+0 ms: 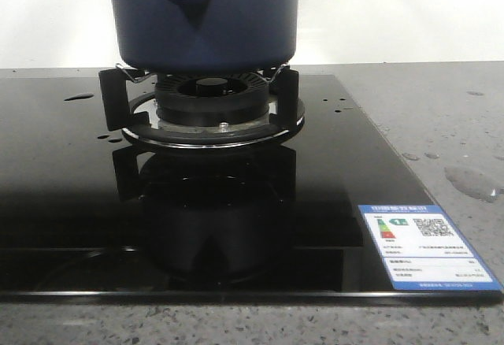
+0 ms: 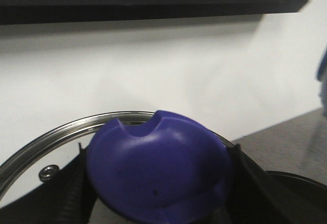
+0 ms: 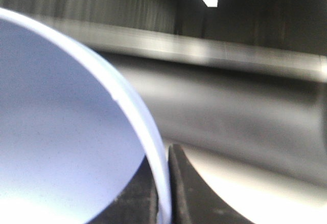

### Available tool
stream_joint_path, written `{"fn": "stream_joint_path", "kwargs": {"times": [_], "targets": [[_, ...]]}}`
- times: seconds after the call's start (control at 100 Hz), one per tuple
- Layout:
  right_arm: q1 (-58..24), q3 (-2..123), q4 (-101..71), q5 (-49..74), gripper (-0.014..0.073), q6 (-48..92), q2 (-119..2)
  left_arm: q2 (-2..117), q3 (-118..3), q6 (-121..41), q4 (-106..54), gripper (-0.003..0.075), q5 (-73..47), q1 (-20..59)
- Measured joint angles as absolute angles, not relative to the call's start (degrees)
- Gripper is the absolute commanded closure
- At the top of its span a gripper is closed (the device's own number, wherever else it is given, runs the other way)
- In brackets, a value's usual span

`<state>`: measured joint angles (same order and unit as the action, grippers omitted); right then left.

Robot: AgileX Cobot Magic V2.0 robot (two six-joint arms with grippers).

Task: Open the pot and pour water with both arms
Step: 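Turn the bowl upright and carry it back down to the counter, then set the blue bowl on the counter and open the right gripper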

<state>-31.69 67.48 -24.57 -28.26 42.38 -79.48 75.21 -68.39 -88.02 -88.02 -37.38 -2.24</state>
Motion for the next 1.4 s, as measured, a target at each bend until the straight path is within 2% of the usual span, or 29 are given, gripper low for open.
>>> {"fn": "stream_joint_path", "kwargs": {"times": [0.19,0.29,0.45,0.59,0.78,0.9,1.03,1.4], "targets": [[-27.5,69.3,-47.0,-11.7,0.0646,58.8,-72.1,75.2,-68.4,-88.0,-88.0,0.0342,-41.9,-0.5],[-20.3,69.3,-59.1,-2.7,0.0637,64.5,-68.5,75.2,-68.4,-88.0,-88.0,0.0342,-42.0,1.7],[-6.9,69.5,-62.9,11.7,0.0637,64.4,-65.2,75.2,-68.4,-88.0,-88.0,0.0342,-42.4,5.2],[4.4,69.6,-56.1,25.2,0.0637,55.5,-65.1,75.2,-68.4,-88.0,-88.3,0.0342,-42.7,6.6],[14.4,69.6,-31.0,43.2,0.0637,30.5,-67.3,75.2,-68.4,-88.0,-89.7,0.0342,-42.5,6.9],[15.3,69.6,-18.5,53.6,0.0638,18.9,-70.0,75.2,-68.4,-88.0,-90.2,0.0342,-42.5,6.9],[15.3,69.6,-12.4,61.0,0.0638,13.2,-72.9,75.2,-68.4,-88.0,-90.3,0.0342,-42.5,6.9],[15.3,69.7,-10.5,62.7,0.0638,11.2,-80.9,75.2,-68.4,-88.0,-90.4,0.0342,-42.5,6.9]]}}
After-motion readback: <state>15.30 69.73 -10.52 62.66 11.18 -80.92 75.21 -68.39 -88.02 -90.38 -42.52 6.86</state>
